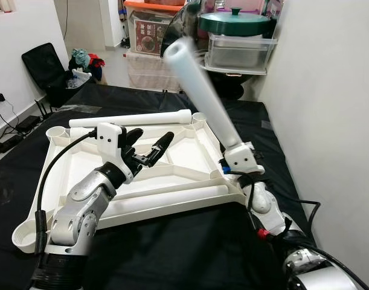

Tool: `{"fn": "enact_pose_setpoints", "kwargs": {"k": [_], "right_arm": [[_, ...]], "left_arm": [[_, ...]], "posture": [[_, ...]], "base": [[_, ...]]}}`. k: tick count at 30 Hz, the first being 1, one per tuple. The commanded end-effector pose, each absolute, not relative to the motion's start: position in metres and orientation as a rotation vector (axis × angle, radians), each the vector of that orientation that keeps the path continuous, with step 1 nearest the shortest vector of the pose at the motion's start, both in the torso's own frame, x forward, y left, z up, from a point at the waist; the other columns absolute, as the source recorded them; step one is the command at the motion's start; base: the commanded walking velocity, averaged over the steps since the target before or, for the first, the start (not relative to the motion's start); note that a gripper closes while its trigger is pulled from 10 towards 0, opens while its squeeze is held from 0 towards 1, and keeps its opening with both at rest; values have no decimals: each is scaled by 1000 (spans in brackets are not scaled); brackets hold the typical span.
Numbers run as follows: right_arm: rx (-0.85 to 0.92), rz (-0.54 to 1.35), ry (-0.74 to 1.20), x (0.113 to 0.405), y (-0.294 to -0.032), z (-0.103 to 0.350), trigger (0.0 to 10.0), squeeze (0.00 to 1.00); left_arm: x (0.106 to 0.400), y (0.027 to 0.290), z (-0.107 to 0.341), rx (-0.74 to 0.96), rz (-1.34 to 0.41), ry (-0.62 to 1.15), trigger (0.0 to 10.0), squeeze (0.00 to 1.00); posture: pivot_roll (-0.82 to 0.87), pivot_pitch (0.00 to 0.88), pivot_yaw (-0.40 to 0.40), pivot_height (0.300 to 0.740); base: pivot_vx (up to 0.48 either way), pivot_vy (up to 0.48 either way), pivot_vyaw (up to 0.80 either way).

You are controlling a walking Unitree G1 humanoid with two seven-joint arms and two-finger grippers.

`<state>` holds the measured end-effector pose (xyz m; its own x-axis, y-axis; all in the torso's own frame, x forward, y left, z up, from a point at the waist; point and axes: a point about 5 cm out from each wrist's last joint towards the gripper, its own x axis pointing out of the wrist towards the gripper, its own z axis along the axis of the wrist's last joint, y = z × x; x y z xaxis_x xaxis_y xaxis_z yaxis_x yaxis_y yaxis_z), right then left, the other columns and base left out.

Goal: Building children table

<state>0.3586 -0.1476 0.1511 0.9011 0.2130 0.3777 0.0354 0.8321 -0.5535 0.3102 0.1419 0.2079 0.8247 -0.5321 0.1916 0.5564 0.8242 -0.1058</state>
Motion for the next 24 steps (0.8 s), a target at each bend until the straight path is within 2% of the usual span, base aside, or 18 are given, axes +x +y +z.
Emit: {"fn": "enact_pose_setpoints", "kwargs": {"k": [1, 4, 14, 18, 20, 22, 24], "right_arm": [[-607, 72, -415, 362, -153, 151, 0, 0], [-472, 23, -208, 367, -171, 132, 0, 0], [-280, -8, 16, 366, -181, 107, 0, 0], [-167, 70, 101, 366, -172, 98, 0, 0], [-26, 239, 132, 364, -155, 94, 0, 0], [-5, 265, 130, 364, -152, 94, 0, 0], [33, 416, 117, 359, -144, 94, 0, 0]], "left_arm": [[309, 142, 205, -143, -572, -147, 10000, 0], [309, 142, 203, -149, -564, -139, 10000, 0], [311, 142, 202, -154, -556, -134, 10000, 0], [311, 143, 200, -162, -554, -127, 10000, 0], [312, 144, 200, -171, -549, -126, 10000, 0], [312, 144, 201, -173, -548, -126, 10000, 0], [313, 147, 201, -177, -541, -126, 10000, 0]], "posture": [[196, 0, -104, 740], [194, 0, -105, 740], [193, 0, -106, 740], [187, 0, -103, 740], [178, 0, -101, 740], [178, 0, -101, 740], [167, 0, -95, 740]], "base": [[0, 0, 0], [0, 0, 0], [0, 0, 0], [0, 0, 0], [0, 0, 0], [0, 0, 0], [0, 0, 0]]}}
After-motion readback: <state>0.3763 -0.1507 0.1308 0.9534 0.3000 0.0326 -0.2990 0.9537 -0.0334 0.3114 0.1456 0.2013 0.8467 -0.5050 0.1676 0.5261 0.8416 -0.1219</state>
